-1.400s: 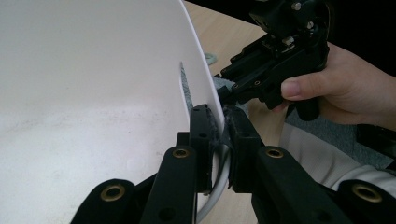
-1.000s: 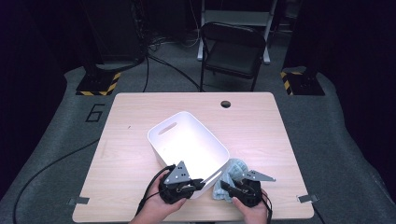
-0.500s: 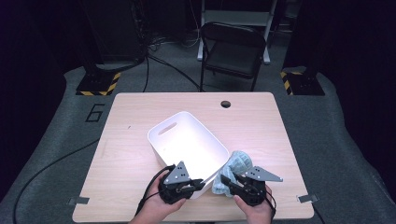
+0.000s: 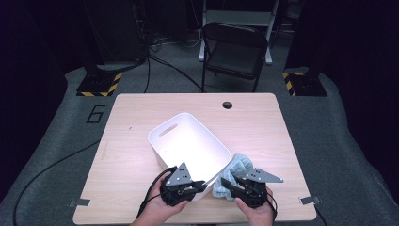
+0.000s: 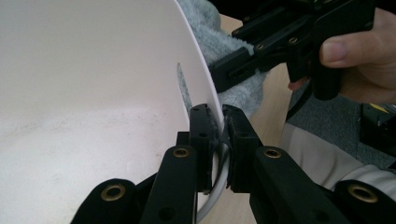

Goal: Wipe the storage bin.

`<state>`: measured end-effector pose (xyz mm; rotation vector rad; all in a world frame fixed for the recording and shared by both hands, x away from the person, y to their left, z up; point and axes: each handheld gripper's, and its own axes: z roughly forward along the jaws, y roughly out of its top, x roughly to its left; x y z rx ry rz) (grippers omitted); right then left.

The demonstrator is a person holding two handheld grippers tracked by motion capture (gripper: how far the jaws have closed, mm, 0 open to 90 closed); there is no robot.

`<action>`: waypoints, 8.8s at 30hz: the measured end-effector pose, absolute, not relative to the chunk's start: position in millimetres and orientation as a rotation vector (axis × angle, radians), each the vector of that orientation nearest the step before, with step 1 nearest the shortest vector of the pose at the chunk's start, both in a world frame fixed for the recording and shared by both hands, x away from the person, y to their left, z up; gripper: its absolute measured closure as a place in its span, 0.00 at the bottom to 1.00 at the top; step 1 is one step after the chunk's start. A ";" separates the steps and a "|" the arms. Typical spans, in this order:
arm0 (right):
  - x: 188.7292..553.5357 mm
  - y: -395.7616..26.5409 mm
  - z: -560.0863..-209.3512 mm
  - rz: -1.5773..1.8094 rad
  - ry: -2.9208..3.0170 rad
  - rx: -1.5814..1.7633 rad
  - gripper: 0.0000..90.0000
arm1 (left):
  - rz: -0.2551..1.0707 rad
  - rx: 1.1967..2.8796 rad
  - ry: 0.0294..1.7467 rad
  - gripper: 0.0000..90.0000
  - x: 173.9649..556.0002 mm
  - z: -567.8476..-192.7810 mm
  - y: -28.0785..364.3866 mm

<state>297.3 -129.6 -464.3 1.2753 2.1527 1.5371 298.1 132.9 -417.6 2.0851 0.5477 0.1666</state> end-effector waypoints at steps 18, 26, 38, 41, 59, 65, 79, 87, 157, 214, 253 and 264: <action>306.8 -123.8 -502.3 1.437 2.256 1.371 0.75 | 0.160 2.079 0.558 0.92 297.2 -418.1 132.4; 303.7 -130.1 -485.6 1.514 2.178 1.355 0.75 | 0.155 2.077 0.556 0.92 297.2 -418.2 132.2; 287.8 -126.9 -444.4 1.593 2.102 1.225 0.75 | 0.157 2.076 0.554 0.92 296.2 -418.4 130.9; 282.4 -122.8 -437.0 1.611 2.105 1.188 0.74 | 0.152 2.073 0.558 0.91 296.5 -418.6 131.5; 290.5 -122.2 -457.3 1.574 2.161 1.231 0.77 | 0.148 2.067 0.565 0.91 295.9 -419.2 129.8; 294.9 -123.6 -469.1 1.493 2.214 1.256 0.77 | 0.145 2.056 0.576 0.90 295.9 -420.1 129.9; 299.4 -110.0 -506.7 1.402 2.312 1.358 0.77 | 0.135 2.053 0.573 0.90 296.9 -420.5 130.2; 297.0 -117.3 -489.2 1.504 2.240 1.333 0.77 | 0.135 2.053 0.573 0.90 296.9 -420.6 130.2; 276.0 -115.0 -436.2 1.536 2.170 1.130 0.77 | 0.137 2.050 0.593 0.89 293.3 -420.4 124.9; 278.0 -115.8 -448.8 1.546 2.209 1.194 0.77 | 0.139 2.033 0.607 0.88 292.5 -421.4 119.1; 284.1 -108.5 -504.5 1.390 2.371 1.319 0.78 | 0.110 2.019 0.611 0.74 299.2 -413.7 118.6; 283.5 -110.7 -504.9 1.408 2.358 1.336 0.77 | 0.101 1.940 0.683 0.60 318.7 -390.8 159.9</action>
